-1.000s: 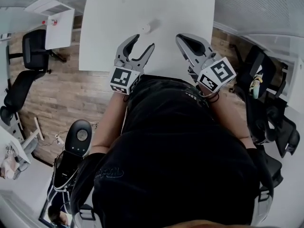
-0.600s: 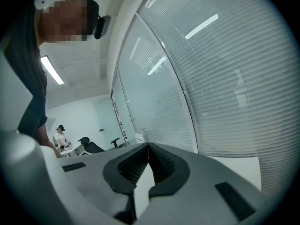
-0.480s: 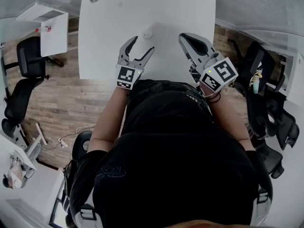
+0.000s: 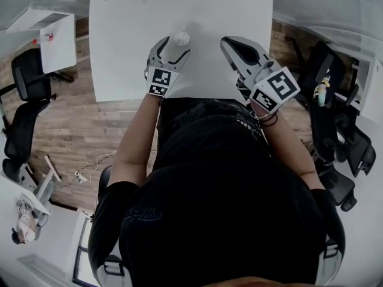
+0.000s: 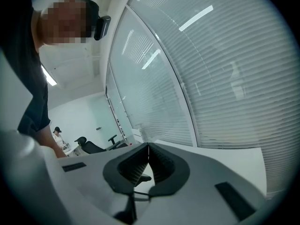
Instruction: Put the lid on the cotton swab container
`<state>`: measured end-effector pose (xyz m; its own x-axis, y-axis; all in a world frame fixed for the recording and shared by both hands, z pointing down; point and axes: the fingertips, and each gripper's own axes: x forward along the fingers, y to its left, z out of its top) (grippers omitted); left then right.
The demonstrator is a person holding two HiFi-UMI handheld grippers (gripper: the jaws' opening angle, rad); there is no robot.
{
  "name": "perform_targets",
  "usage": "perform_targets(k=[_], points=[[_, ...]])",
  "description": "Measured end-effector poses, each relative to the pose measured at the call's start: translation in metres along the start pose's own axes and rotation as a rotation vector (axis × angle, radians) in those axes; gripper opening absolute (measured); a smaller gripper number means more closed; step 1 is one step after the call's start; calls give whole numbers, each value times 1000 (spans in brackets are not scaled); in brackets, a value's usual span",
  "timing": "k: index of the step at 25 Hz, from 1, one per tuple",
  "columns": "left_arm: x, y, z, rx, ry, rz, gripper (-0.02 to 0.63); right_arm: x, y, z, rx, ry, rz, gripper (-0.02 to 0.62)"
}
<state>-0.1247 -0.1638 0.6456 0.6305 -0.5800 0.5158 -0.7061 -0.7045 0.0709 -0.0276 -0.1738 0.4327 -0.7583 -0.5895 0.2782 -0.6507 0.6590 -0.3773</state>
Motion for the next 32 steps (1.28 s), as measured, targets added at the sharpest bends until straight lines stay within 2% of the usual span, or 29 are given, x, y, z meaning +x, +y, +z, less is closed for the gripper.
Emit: perform_targets(k=[7,11,21,26,30,32], points=[[23,6,-22,-21,47,-16,345,9,-1,0,-4,7,-7,23],[35,10,-28,13,60,-32,345,16,0,-3,-7,24,1,23],[54,11,-43,32,116,-49,341,16,-3,-7,6,32,-4,23],[58,6,-50,110,154,-47,341,16,-6,-14,19,46,-8,23],[59,10,-50,138,165,-5,278,17,-7,-14,18,49,-6,23],[60,11,-51,145,165,4,276,17,-8,-13,16,50,-6,23]])
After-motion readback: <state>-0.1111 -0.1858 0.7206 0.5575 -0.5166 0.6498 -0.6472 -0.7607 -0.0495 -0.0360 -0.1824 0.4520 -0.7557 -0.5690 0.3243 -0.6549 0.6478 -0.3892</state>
